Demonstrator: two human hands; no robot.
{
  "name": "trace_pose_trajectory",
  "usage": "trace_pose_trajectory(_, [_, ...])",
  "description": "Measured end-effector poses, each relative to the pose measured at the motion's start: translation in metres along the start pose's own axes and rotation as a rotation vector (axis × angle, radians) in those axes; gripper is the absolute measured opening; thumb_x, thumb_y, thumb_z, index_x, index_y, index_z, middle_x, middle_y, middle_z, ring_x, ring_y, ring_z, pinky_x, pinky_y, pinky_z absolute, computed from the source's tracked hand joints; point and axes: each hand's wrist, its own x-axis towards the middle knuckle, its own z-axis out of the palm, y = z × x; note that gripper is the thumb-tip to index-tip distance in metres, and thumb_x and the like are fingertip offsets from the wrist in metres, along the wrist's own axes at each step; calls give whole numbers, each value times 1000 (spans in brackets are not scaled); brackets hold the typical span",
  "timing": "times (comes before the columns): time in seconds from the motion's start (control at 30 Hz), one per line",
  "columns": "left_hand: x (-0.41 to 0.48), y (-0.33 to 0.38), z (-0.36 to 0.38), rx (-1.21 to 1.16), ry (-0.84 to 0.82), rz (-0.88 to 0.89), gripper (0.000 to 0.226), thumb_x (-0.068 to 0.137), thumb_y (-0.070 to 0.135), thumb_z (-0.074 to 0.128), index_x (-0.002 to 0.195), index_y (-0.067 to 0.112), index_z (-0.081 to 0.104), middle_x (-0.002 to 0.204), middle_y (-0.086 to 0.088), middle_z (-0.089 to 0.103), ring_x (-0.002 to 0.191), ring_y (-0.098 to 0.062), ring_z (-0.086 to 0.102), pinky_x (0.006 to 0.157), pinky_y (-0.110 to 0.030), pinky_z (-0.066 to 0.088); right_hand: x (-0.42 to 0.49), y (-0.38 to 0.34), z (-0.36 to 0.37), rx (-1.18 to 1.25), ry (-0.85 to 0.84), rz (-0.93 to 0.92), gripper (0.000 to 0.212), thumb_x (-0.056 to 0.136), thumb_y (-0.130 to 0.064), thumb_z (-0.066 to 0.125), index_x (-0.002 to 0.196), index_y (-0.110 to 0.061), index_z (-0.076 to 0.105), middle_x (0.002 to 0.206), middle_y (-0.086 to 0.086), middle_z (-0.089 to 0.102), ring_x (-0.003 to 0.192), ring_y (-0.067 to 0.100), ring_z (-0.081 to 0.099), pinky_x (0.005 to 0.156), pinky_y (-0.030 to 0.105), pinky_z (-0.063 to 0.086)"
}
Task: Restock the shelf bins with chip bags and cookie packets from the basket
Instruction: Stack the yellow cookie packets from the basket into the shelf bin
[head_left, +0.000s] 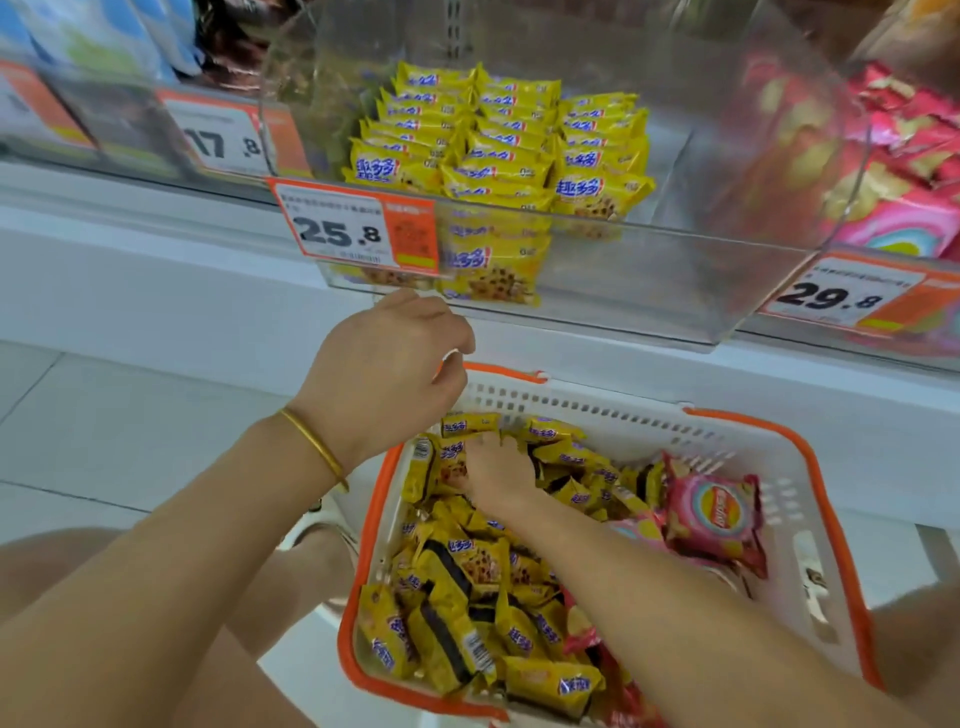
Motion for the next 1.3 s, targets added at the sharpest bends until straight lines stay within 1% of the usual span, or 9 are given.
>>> trace_pose_trajectory(0.1, [5, -1, 4, 21, -20, 2, 34, 78, 27, 37, 81, 18, 70, 81, 2, 67, 81, -24, 61, 55, -27, 47, 8, 4, 2, -13, 20, 41, 22, 90, -15, 62, 110, -8, 57, 127, 16, 45, 117, 33, 43, 87, 42, 46])
trace_pose_trajectory(0.23, [7, 1, 7, 45, -82, -28, 23, 86, 21, 47, 91, 16, 69, 90, 0, 66, 95, -24, 59, 62, -33, 49, 7, 22, -8, 284, -15, 7, 34, 86, -17, 68, 68, -15, 39, 77, 7, 42, 73, 19, 50, 68, 38, 47])
trace_pose_trajectory(0.53, [17, 18, 19, 177, -502, -37, 47, 95, 48, 40, 137, 28, 37, 132, 3, 49, 122, -16, 45, 92, -37, 46, -60, 67, -84, 652, 112, -228, 30, 79, -5, 70, 70, -23, 48, 73, -11, 49, 66, 3, 46, 66, 23, 41])
trace_pose_trajectory(0.67, [27, 32, 27, -160, -630, -93, 63, 90, 51, 51, 144, 27, 29, 137, 1, 48, 116, -13, 50, 95, -29, 42, -104, 78, -132, 769, 138, -352, 33, 79, 4, 68, 72, -22, 49, 75, -12, 49, 70, 3, 50, 70, 20, 46])
trace_pose_trajectory(0.73, [34, 39, 29, -309, -604, -89, 53, 89, 43, 57, 135, 22, 43, 123, 4, 57, 97, -4, 52, 83, -19, 40, -119, 83, -148, 784, 151, -342, 31, 81, 6, 66, 75, -19, 48, 78, -8, 49, 71, 4, 51, 67, 13, 41])
trace_pose_trajectory(0.87, [41, 49, 26, -424, -495, -64, 27, 85, 40, 63, 103, 21, 63, 81, 13, 56, 71, 0, 51, 61, -13, 37, -136, 87, -167, 805, 114, -265, 31, 83, -6, 68, 103, -21, 51, 103, -5, 55, 94, 13, 59, 83, 28, 47])
trace_pose_trajectory(0.93, [43, 53, 22, -489, -409, -51, 19, 83, 40, 66, 93, 25, 62, 80, 13, 59, 72, 1, 53, 62, -13, 38, -139, 85, -176, 692, 156, -256, 38, 79, -20, 75, 111, -22, 54, 110, -3, 59, 103, 12, 58, 93, 28, 46])
trace_pose_trajectory(1.07, [49, 59, 4, -675, -223, -69, 25, 72, 48, 65, 86, 28, 65, 78, 7, 64, 71, -3, 57, 62, -17, 41, -149, 74, -207, 507, 279, -234, 38, 72, -24, 81, 103, -20, 60, 104, -1, 64, 99, 13, 60, 83, 22, 43])
trace_pose_trajectory(1.3, [56, 65, -22, -840, 187, -120, 32, 77, 54, 62, 101, 32, 58, 77, 17, 62, 62, -4, 57, 52, -17, 45, -168, 55, -263, 466, 390, -209, 35, 72, -30, 79, 98, -11, 64, 98, 6, 67, 92, 15, 61, 82, 38, 49])
